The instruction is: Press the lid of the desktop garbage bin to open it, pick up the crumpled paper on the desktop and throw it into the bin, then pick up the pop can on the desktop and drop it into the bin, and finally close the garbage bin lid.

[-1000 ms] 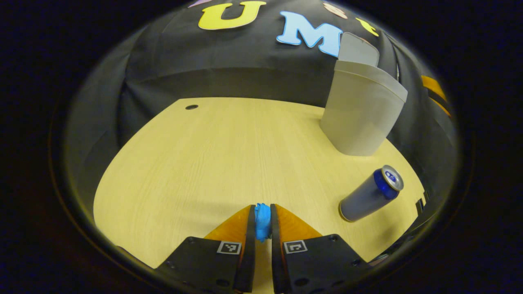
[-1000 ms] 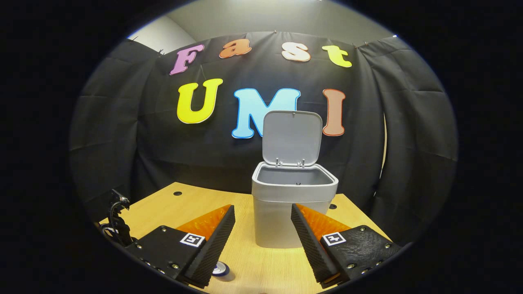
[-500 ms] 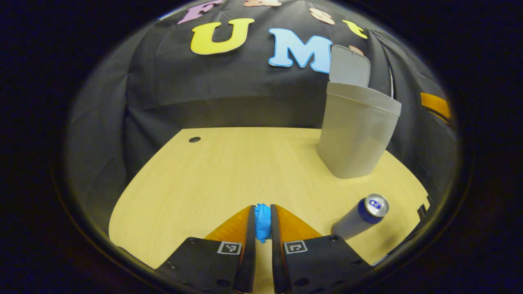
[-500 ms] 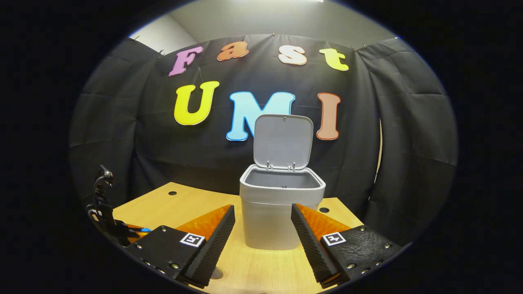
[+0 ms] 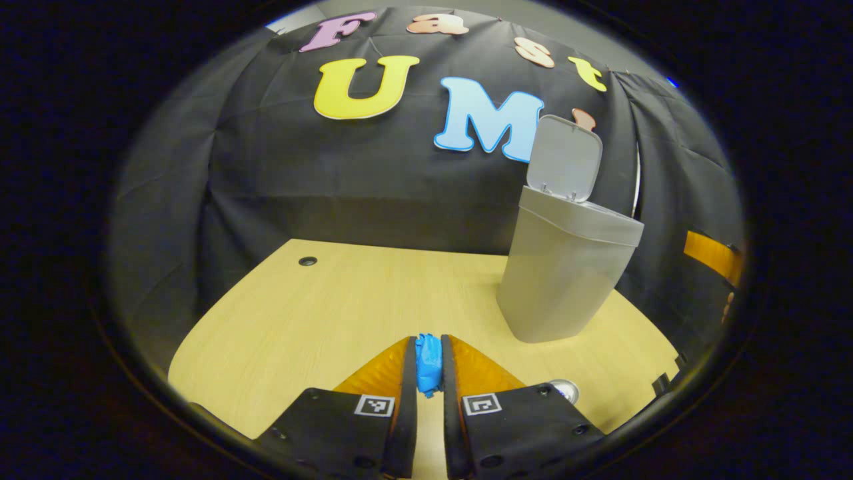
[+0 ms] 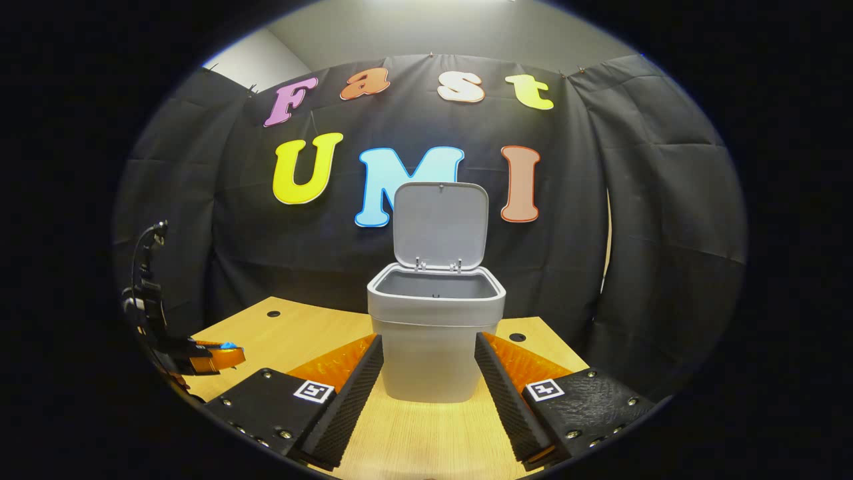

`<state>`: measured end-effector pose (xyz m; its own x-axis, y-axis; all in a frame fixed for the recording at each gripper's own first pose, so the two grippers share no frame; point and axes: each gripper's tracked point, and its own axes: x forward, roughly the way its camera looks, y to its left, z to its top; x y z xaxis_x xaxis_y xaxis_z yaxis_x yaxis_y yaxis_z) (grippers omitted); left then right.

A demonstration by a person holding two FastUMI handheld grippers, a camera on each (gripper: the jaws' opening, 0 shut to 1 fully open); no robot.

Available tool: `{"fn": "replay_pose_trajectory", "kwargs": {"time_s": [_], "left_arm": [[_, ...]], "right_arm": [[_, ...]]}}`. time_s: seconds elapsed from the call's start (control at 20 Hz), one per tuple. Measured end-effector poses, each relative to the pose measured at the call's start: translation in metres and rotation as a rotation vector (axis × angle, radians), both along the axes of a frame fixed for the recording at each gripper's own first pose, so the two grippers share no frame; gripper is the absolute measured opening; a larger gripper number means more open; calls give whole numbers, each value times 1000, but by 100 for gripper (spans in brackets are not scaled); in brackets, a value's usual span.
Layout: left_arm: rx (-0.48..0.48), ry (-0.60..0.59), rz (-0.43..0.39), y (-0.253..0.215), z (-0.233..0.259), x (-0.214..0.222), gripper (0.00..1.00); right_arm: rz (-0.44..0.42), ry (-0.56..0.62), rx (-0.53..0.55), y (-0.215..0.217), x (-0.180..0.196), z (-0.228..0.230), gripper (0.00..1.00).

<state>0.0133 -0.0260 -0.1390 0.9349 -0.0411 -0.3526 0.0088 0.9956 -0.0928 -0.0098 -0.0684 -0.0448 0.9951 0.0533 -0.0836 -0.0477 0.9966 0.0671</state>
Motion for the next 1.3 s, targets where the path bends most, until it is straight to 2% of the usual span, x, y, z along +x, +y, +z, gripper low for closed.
{"fn": "replay_pose_trajectory", "kwargs": {"time_s": [0.35, 0.55, 1.3], "left_arm": [[-12, -65, 7, -27, 36, 21, 23], [-12, -117, -19, -47, 62, 40, 23], [-42, -224, -239, -151, 130, 96, 23]], "right_arm": [[31, 1, -3, -6, 3, -1, 89], [46, -8, -4, -8, 5, 0, 89], [-52, -10, 31, -20, 2, -4, 89]]}}
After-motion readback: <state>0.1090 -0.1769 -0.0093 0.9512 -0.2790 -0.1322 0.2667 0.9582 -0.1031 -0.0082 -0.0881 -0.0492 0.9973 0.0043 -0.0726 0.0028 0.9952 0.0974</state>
